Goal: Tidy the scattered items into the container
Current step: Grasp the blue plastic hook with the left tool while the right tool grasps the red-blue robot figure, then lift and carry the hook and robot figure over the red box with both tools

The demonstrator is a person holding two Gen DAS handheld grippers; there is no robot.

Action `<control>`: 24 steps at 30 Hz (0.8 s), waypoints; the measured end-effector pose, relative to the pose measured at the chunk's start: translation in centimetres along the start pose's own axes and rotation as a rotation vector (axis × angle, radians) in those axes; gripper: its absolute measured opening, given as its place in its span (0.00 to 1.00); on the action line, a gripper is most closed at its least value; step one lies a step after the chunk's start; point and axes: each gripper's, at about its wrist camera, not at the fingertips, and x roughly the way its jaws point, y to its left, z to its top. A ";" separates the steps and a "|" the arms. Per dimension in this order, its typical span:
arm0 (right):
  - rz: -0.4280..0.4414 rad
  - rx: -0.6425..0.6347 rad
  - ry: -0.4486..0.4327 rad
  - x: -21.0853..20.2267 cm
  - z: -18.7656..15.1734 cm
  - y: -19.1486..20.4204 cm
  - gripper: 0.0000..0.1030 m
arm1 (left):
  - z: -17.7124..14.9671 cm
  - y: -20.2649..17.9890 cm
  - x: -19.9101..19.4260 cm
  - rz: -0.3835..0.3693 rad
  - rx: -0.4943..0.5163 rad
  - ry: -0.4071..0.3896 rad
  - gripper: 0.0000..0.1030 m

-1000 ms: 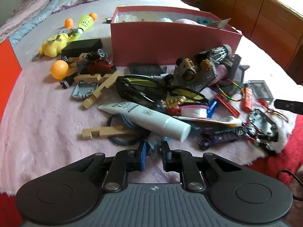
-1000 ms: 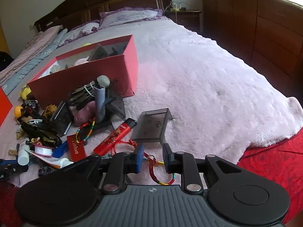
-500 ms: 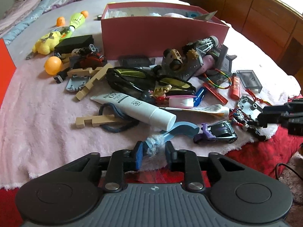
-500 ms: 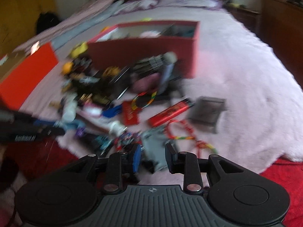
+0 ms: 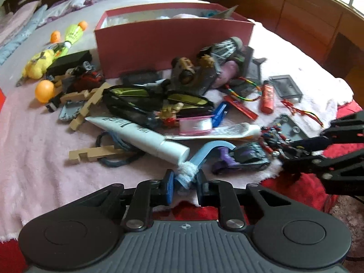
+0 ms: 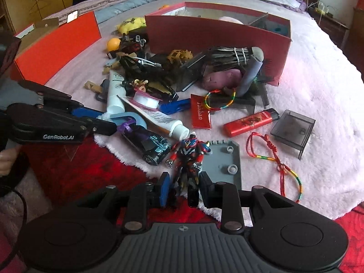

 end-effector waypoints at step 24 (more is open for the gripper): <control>0.003 0.115 -0.155 -1.9 1.9 -1.9 0.26 | 1.6 1.2 -3.7 -0.014 -0.095 -0.088 0.19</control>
